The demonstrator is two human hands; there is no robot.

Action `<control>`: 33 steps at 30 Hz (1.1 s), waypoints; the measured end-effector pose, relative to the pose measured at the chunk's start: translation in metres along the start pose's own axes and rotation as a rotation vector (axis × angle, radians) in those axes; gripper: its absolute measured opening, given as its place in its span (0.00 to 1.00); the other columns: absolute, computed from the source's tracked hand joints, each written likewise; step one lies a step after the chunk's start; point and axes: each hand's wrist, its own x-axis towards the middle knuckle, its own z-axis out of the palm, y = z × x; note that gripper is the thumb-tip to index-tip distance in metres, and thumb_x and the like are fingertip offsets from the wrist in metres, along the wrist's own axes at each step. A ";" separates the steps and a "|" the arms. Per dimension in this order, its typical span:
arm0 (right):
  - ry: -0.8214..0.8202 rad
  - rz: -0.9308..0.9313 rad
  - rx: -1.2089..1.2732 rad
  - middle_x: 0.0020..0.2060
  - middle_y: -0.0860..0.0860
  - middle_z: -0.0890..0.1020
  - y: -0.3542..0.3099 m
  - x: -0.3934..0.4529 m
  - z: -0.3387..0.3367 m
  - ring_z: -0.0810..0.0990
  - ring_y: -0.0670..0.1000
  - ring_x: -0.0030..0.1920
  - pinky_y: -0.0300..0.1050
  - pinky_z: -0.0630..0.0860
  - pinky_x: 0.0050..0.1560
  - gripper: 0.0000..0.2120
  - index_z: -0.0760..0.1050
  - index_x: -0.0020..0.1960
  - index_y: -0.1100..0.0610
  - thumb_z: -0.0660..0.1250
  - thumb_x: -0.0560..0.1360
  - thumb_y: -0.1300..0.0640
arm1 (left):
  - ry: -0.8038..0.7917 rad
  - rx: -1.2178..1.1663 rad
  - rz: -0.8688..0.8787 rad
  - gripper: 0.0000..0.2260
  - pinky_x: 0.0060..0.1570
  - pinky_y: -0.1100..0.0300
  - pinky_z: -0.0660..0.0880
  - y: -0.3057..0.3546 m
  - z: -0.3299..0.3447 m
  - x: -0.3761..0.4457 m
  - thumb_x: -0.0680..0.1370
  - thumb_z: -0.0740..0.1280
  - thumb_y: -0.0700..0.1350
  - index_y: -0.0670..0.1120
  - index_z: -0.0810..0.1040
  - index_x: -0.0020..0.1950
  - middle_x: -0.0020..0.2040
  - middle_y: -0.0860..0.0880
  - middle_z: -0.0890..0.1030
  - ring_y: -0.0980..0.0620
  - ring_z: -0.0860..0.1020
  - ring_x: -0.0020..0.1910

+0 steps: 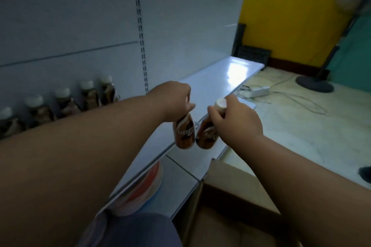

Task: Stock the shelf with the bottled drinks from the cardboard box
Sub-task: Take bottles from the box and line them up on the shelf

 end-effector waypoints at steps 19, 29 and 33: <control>-0.377 -0.317 0.023 0.48 0.56 0.75 -0.162 0.187 0.119 0.79 0.58 0.50 0.47 0.77 0.46 0.11 0.76 0.56 0.60 0.62 0.79 0.54 | 0.127 0.086 -0.182 0.12 0.47 0.53 0.75 -0.187 -0.014 0.080 0.74 0.68 0.39 0.47 0.73 0.55 0.53 0.45 0.71 0.47 0.74 0.49; -0.435 -0.342 0.018 0.48 0.55 0.76 -0.169 0.218 0.177 0.77 0.55 0.48 0.46 0.73 0.44 0.09 0.69 0.55 0.59 0.61 0.80 0.54 | 0.163 0.266 -0.143 0.11 0.41 0.56 0.65 -0.203 0.011 0.089 0.74 0.66 0.41 0.47 0.71 0.55 0.52 0.46 0.72 0.49 0.69 0.46; -0.400 -0.286 0.132 0.49 0.56 0.79 -0.170 0.221 0.189 0.79 0.55 0.47 0.46 0.75 0.42 0.16 0.66 0.62 0.57 0.64 0.79 0.51 | 0.242 0.371 -0.144 0.11 0.43 0.56 0.67 -0.210 0.014 0.093 0.77 0.62 0.43 0.46 0.71 0.59 0.54 0.45 0.71 0.46 0.72 0.50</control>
